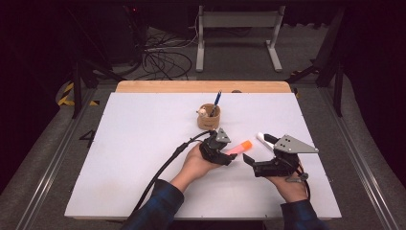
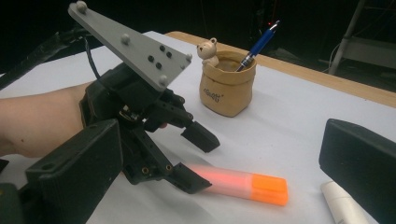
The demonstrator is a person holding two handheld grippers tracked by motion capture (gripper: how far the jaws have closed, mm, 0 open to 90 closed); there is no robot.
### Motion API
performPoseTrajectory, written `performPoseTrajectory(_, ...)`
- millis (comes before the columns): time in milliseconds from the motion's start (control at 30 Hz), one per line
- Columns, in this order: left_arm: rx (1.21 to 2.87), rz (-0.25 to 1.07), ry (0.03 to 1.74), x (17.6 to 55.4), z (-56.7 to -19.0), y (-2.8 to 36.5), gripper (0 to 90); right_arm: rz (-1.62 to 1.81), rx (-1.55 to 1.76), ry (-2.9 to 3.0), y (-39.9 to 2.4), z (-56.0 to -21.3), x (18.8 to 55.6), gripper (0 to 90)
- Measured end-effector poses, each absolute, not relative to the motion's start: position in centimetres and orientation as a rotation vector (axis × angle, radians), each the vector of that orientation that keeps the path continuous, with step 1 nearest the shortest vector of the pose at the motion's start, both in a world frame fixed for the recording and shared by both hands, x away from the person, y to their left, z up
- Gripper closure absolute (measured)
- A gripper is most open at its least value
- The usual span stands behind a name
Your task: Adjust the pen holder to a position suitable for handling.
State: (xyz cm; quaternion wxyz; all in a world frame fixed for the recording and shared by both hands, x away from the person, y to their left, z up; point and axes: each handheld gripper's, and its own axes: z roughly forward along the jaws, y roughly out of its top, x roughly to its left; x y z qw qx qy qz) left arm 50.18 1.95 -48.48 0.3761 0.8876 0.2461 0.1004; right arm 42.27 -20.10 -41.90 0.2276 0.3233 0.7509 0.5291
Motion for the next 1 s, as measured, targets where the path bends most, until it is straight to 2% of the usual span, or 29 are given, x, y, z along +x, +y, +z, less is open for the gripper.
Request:
performPoseTrajectory(333,2.304,0.248,0.635,50.42,-48.62,1.49,48.0,1.457,0.897,2.071,-20.15,-41.92,42.31,0.2)
performPoseTrajectory(667,2.312,0.261,0.632,50.35,-48.89,1.26,50.2,1.457,0.902,2.071,-20.21,-41.90,42.29,0.2)
performPoseTrajectory(1000,2.316,0.260,0.616,50.01,-48.88,1.16,64.7,1.462,0.907,2.067,-20.08,-41.99,42.32,0.2)
